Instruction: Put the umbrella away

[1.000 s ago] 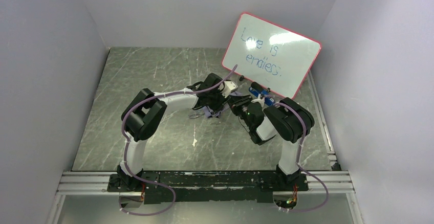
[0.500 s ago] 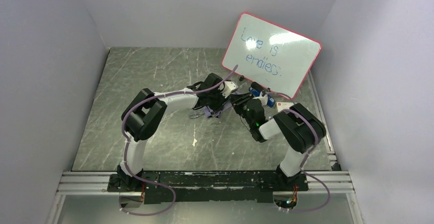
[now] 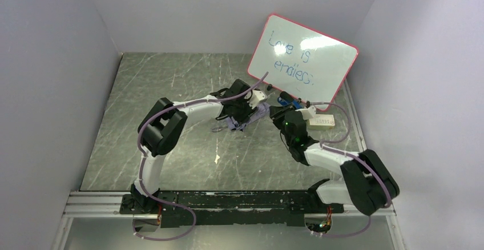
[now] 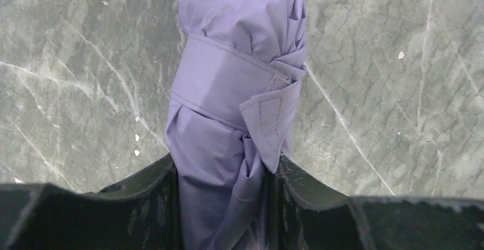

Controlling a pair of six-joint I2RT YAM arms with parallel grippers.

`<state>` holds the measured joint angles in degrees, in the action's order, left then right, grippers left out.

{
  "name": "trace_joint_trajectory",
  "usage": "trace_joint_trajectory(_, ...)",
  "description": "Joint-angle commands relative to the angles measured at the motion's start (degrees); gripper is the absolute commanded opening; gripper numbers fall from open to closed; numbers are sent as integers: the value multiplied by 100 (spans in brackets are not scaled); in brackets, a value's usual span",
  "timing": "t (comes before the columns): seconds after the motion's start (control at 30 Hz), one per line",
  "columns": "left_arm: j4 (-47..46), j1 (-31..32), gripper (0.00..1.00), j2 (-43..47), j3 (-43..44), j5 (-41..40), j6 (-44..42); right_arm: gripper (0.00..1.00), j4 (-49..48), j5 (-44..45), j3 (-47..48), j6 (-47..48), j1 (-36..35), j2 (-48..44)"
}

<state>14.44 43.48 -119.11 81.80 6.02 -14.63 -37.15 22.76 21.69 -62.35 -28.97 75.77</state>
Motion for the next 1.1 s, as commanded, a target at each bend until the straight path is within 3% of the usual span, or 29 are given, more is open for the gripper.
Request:
trace_joint_trajectory(0.0, 1277, -71, 27, -392, 3, 129, -408, 39, 1152, 332, -236, 414, 30, -687)
trace_joint_trajectory(0.1, 1472, -169, 42, -330, 241, 388, -426, 39, 1423, 353, -446, 475, 32, -1209)
trace_joint_trajectory(0.3, 1942, -405, 61, -156, 820, 1246, -523, 40, 2012, 293, -508, 978, 31, -1885)
trace_joint_trajectory(0.4, 2119, -452, 80, 17, 956, 1464, -628, 47, 2403, 353, -388, 1164, 27, -2092)
trace_joint_trajectory(0.5, 2244, -476, 90, 201, 1015, 1640, -729, 51, 2721, 467, -332, 1289, 31, -2317)
trace_joint_trajectory(0.67, 2313, -627, 96, 563, 1068, 1834, -740, 57, 3201, 635, -159, 1402, 23, -2586)
trace_joint_trajectory(0.83, 2044, -949, 97, 1090, 935, 1779, -696, 77, 3831, 696, 266, 1681, 25, -2559)
trace_joint_trajectory(0.97, 1770, -1028, 97, 1758, 631, 1150, -563, 99, 4375, 915, 765, 2038, 26, -2523)
trace_joint_trajectory(1.07, 919, -1088, 97, 2517, -63, -24, 124, 100, 4775, 1059, 1207, 2419, 32, -2510)
